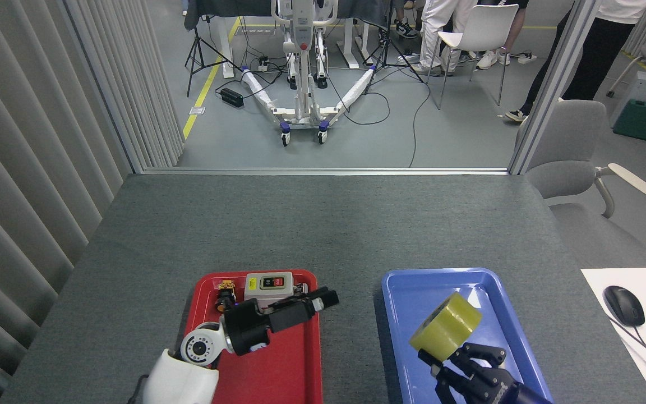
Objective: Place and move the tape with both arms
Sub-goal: 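Lower the tape into the blue tray with the right gripper and release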
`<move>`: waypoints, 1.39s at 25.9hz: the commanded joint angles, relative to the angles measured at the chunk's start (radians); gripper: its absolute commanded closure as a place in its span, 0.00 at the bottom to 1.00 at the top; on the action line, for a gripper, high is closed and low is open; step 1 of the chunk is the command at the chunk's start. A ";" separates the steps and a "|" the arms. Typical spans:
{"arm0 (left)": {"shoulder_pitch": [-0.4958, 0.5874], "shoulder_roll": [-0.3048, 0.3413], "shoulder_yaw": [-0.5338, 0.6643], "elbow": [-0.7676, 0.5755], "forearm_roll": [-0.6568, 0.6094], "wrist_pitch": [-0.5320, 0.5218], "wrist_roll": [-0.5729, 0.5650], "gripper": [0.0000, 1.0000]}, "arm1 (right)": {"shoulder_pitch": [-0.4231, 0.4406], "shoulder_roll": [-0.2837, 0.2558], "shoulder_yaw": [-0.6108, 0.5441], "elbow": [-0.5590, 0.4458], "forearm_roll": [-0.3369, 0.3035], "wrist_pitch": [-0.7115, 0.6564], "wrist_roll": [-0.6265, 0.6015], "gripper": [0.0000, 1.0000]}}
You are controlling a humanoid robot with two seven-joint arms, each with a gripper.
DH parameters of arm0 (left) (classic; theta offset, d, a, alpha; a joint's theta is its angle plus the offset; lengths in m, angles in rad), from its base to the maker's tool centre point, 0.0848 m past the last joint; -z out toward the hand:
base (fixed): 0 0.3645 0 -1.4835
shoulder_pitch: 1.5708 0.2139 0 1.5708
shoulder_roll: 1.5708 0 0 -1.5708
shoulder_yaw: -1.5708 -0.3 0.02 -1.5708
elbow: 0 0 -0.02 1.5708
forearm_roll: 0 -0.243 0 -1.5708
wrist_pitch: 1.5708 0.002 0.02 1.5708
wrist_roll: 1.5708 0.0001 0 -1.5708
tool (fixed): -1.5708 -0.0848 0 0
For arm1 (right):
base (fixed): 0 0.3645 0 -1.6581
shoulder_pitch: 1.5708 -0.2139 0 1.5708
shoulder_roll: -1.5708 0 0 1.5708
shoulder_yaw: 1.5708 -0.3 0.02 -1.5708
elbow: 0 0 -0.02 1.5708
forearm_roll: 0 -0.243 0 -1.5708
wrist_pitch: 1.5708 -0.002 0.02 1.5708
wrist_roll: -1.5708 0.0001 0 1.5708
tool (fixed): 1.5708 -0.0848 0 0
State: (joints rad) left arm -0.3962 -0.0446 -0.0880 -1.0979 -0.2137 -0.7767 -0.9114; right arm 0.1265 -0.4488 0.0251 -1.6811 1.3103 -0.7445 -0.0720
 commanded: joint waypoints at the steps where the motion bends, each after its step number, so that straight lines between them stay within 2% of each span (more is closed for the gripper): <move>1: 0.117 0.115 0.050 -0.140 -0.098 0.002 0.385 0.00 | -0.111 -0.025 -0.002 0.026 -0.120 0.174 0.290 0.92; 3: 0.215 0.173 0.085 -0.232 -0.309 0.008 0.631 0.00 | -0.148 -0.028 -0.004 0.026 -0.186 0.240 0.460 0.94; 5: 0.287 0.201 0.113 -0.313 -0.504 0.046 0.799 0.00 | -0.172 -0.030 -0.004 0.032 -0.226 0.267 0.578 0.96; 6: 0.319 0.212 0.114 -0.352 -0.599 0.100 0.844 0.00 | -0.180 -0.030 -0.008 0.031 -0.243 0.278 0.626 0.97; 8: 0.373 0.218 0.114 -0.438 -0.823 0.292 0.850 0.00 | -0.200 -0.037 -0.008 0.035 -0.269 0.289 0.722 1.00; 10: 0.401 0.210 0.103 -0.470 -1.069 0.516 0.847 0.00 | -0.226 -0.047 -0.005 0.037 -0.272 0.290 0.920 1.00; 11: 0.412 0.209 0.080 -0.471 -1.138 0.606 0.847 0.00 | -0.234 -0.045 -0.005 0.035 -0.278 0.284 1.046 1.00; 12: 0.418 0.209 0.050 -0.471 -1.158 0.677 0.847 0.00 | -0.243 -0.045 -0.004 0.035 -0.279 0.278 1.172 1.00; 14: 0.425 0.210 0.007 -0.482 -1.158 0.752 0.848 0.00 | -0.260 -0.044 0.004 0.035 -0.281 0.277 1.361 1.00; 16: 0.435 0.206 -0.018 -0.504 -1.156 0.752 0.848 0.00 | -0.265 -0.041 0.010 0.035 -0.281 0.278 1.442 1.00; 18: 0.435 0.193 -0.032 -0.505 -1.156 0.752 0.847 0.00 | -0.265 -0.041 0.010 0.035 -0.284 0.289 1.436 1.00; 22: 0.435 0.192 -0.032 -0.494 -1.156 0.752 0.861 0.00 | -0.275 -0.044 0.010 0.040 -0.352 0.306 1.436 1.00; 26: 0.435 0.192 -0.033 -0.496 -1.156 0.752 0.879 0.00 | -0.277 -0.036 0.012 0.041 -0.353 0.327 1.436 1.00; 30: 0.435 0.190 -0.032 -0.500 -1.156 0.744 0.913 0.00 | -0.277 -0.037 0.021 0.069 -0.341 0.329 1.439 0.84; 32: 0.435 0.186 -0.032 -0.497 -1.156 0.732 0.913 0.00 | -0.277 -0.038 0.022 0.081 -0.336 0.332 1.434 0.82; 35: 0.435 0.177 -0.027 -0.497 -1.156 0.724 0.913 0.00 | -0.277 -0.039 0.022 0.083 -0.335 0.335 1.430 0.69; 36: 0.435 0.177 -0.027 -0.497 -1.156 0.724 0.913 0.00 | -0.277 -0.041 0.022 0.083 -0.335 0.337 1.430 0.68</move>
State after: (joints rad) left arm 0.0387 0.1370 -0.1174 -1.5956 -1.3699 -0.0467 -0.0001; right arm -0.1503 -0.4877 0.0466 -1.6030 0.9734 -0.4114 1.3671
